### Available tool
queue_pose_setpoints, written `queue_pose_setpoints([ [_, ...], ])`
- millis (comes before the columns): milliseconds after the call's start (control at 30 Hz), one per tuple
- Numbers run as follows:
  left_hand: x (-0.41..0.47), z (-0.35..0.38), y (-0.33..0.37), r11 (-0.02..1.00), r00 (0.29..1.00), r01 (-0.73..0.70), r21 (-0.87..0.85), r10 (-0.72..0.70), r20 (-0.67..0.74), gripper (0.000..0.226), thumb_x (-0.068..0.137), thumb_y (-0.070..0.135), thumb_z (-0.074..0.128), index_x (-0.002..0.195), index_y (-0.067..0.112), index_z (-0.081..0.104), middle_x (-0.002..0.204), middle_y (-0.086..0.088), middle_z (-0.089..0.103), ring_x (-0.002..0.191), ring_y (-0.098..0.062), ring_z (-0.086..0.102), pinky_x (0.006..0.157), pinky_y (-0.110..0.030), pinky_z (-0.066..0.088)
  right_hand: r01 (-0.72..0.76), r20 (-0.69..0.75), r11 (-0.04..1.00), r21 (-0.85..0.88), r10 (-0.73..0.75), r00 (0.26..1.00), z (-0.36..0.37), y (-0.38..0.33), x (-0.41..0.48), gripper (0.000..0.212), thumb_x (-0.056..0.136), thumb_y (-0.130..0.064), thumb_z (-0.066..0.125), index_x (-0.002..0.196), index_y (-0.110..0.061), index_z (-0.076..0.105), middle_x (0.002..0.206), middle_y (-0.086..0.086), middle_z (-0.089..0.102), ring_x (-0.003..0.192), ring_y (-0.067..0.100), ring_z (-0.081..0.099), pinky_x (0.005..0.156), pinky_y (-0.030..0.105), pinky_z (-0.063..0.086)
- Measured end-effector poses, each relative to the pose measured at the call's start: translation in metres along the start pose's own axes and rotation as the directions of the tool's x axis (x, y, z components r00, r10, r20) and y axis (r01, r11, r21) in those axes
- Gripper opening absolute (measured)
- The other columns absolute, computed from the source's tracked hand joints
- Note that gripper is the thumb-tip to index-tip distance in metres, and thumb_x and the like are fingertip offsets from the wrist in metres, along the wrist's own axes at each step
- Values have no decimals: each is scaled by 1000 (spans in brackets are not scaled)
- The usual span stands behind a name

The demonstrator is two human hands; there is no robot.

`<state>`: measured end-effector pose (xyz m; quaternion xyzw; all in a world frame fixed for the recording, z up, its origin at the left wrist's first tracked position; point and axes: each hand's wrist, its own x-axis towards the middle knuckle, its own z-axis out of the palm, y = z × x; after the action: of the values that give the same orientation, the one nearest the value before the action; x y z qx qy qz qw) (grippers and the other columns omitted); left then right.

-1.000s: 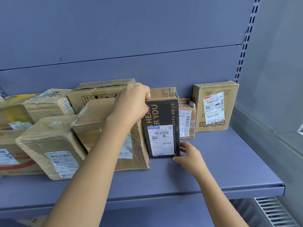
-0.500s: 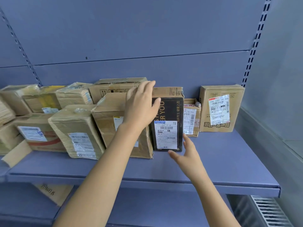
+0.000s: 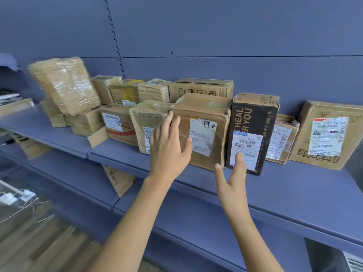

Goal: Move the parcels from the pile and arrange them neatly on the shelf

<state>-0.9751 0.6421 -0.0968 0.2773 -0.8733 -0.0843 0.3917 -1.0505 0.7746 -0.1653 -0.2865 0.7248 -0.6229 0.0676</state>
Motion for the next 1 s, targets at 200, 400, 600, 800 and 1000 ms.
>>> queue_pose_setpoints([
  [200, -15, -33, -51, 993, 996, 86, 86, -88, 25, 59, 95, 35, 49, 147, 14, 30, 159, -1, 19, 143, -21, 19, 115, -39, 14, 68, 87, 998, 12, -69, 994, 59, -33, -8, 68, 101, -34, 43, 155, -22, 3, 160, -16, 0, 146, -2, -4, 120, 26, 4],
  [400, -27, -83, -130, 971, 978, 210, 111, -207, -36, 58, 95, 37, 48, 147, 16, 30, 158, 3, 20, 144, -16, 15, 114, -36, 12, 132, 205, 988, 83, -146, 968, 146, -63, -23, 68, 101, -35, 42, 154, -25, 2, 155, -23, -1, 140, -14, -7, 112, 14, 1],
  [600, -39, -140, -220, 939, 953, 300, 169, -290, -81, 58, 96, 38, 47, 147, 16, 30, 158, 2, 18, 145, -16, 15, 115, -36, 13, 112, 304, 981, 161, -157, 939, 251, -94, -43, 69, 101, -34, 42, 154, -25, 0, 152, -27, -6, 131, -23, -9, 94, -9, -1],
  [800, -55, -186, -294, 912, 932, 361, 193, -345, -110, 60, 95, 39, 47, 148, 18, 28, 159, 5, 16, 143, -12, 13, 114, -34, 12, 107, 367, 960, 258, -200, 908, 346, -128, -67, 68, 100, -28, 46, 154, -20, 5, 159, -16, -3, 113, -41, -7, 99, -5, 8],
  [1000, -61, -212, -354, 889, 912, 409, 207, -392, -118, 61, 96, 43, 45, 149, 21, 25, 159, 8, 11, 145, -10, 8, 116, -33, 8, 109, 429, 957, 268, -219, 876, 416, -145, -79, 71, 99, -32, 47, 154, -24, 2, 159, -18, -4, 123, -33, -4, 99, -2, 7],
])
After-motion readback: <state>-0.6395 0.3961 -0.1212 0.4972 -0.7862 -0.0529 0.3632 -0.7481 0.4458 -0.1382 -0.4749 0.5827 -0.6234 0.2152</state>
